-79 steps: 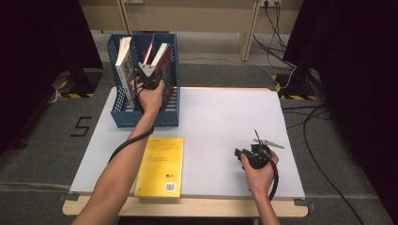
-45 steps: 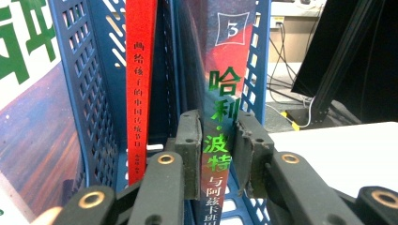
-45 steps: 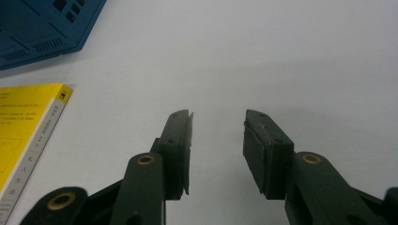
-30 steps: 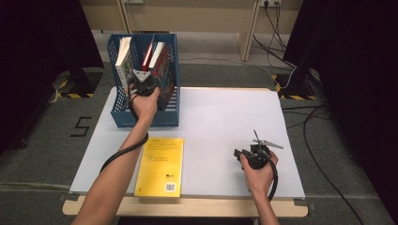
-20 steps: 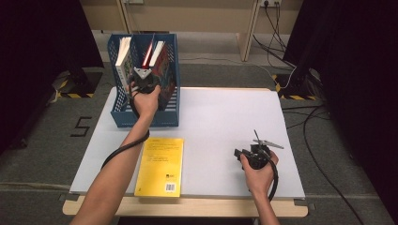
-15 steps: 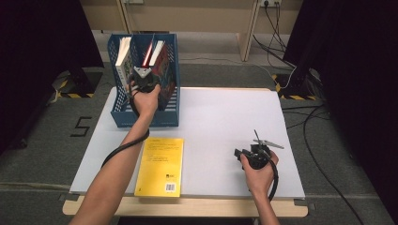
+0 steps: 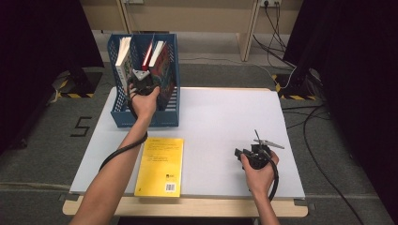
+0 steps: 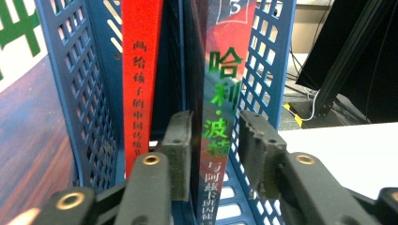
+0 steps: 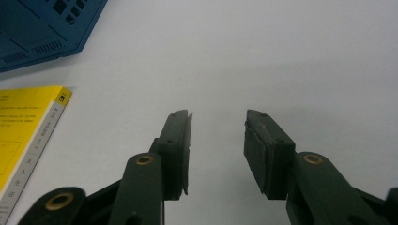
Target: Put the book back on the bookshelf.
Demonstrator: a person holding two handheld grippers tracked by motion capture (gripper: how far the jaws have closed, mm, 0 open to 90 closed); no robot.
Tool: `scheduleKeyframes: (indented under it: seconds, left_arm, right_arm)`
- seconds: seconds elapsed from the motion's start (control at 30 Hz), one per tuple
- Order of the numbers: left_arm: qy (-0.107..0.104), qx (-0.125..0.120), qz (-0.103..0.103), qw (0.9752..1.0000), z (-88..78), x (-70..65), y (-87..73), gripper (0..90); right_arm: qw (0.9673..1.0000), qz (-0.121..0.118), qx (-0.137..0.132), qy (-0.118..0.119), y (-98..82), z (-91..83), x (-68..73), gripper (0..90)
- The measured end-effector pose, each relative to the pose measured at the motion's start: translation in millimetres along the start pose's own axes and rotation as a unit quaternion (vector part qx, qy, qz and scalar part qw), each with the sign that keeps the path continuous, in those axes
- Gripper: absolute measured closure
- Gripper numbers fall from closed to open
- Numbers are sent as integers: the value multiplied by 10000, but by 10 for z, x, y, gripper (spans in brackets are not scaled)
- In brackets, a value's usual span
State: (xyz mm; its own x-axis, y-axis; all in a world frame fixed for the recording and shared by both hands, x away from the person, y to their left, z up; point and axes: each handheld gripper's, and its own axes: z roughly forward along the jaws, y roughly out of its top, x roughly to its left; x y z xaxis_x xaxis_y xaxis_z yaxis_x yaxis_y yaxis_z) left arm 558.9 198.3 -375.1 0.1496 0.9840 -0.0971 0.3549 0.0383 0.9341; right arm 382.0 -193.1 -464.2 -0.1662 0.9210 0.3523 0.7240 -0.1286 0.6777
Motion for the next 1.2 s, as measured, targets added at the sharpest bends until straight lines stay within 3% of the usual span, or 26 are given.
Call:
scheduleKeyframes:
  seconds: [0.3, 0.53, 0.77, 1.03, 1.2]
  left_arm:
    - [-84, -40, 11, 10000, -114, 23, 28, 547]
    - [-284, 123, -12, 9995, -178, 61, -19, 485]
    - [-328, 142, 6, 9994, -250, 85, -50, 448]
    - [-361, 137, 4, 9993, -334, 114, -51, 424]
    - [-405, 149, 19, 9991, -385, 135, -51, 421]
  right_arm:
    - [10000, -12, 32, -3, -7, 5, 26, 600]
    - [10000, -7, 12, 18, -3, 2, 36, 592]
    - [10000, -69, 18, -17, 0, 2, 49, 573]
    - [9998, -208, -19, -9, 52, -11, 65, 442]
    - [9991, -338, -132, -203, 81, -16, 106, 357]
